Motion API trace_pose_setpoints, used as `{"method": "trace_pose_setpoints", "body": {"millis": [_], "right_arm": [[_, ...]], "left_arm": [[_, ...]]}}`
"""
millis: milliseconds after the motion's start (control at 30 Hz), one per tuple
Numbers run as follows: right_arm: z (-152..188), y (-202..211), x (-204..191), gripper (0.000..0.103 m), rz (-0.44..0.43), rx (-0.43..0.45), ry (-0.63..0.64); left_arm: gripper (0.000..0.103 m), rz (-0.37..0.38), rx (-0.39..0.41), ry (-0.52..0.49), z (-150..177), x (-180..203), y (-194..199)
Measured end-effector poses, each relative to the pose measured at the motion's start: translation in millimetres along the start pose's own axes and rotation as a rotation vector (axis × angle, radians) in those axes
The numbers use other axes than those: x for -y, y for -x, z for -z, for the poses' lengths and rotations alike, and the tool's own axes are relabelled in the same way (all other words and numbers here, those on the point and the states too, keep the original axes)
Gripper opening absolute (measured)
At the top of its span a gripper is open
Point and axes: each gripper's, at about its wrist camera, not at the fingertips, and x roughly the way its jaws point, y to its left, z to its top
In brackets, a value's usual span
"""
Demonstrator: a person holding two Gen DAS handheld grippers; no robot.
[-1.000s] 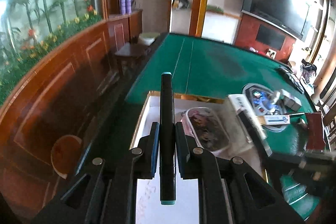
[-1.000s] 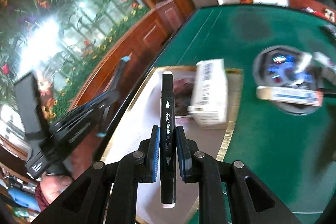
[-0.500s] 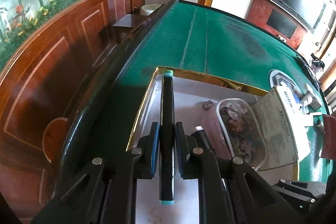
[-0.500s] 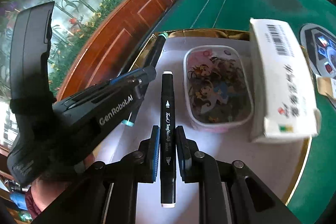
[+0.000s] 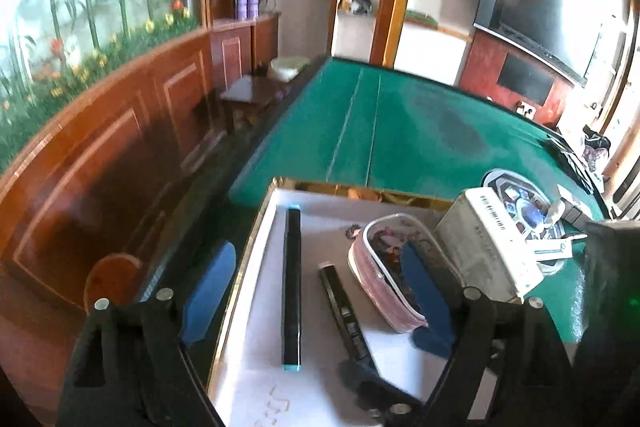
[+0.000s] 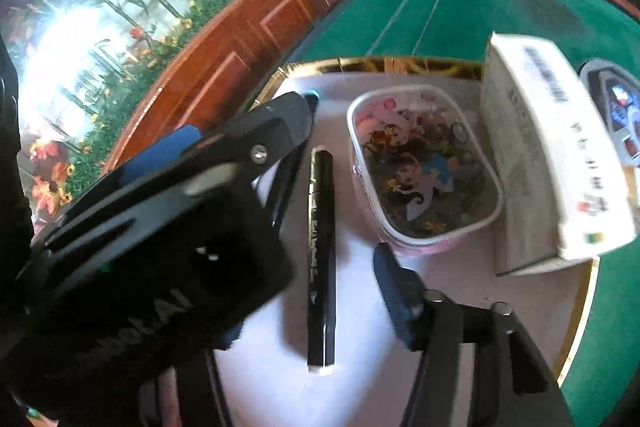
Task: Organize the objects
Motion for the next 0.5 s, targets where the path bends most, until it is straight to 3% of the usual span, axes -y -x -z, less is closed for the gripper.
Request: {"method": "trace_pose_setpoints", "body": {"millis": [100,233,500], "right_arm": [[8.3,30.5,-3.5,0.068,0.013,0.066,0.058],[17.5,70.5,-0.6,0.082,0.038,0.166,0.094],[45.7,135.7,37.3,0.093,0.126,0.315,0.066]], "left_arm": [[0.087,-0.034,0.066,-0.028,1.1,6.3,24.8],[0.091,-0.062,0.135,-0.061,1.6,17.9,50.4],[0.092,-0.060,0.175,-0.131,2.7,56.4,74.8]]}}
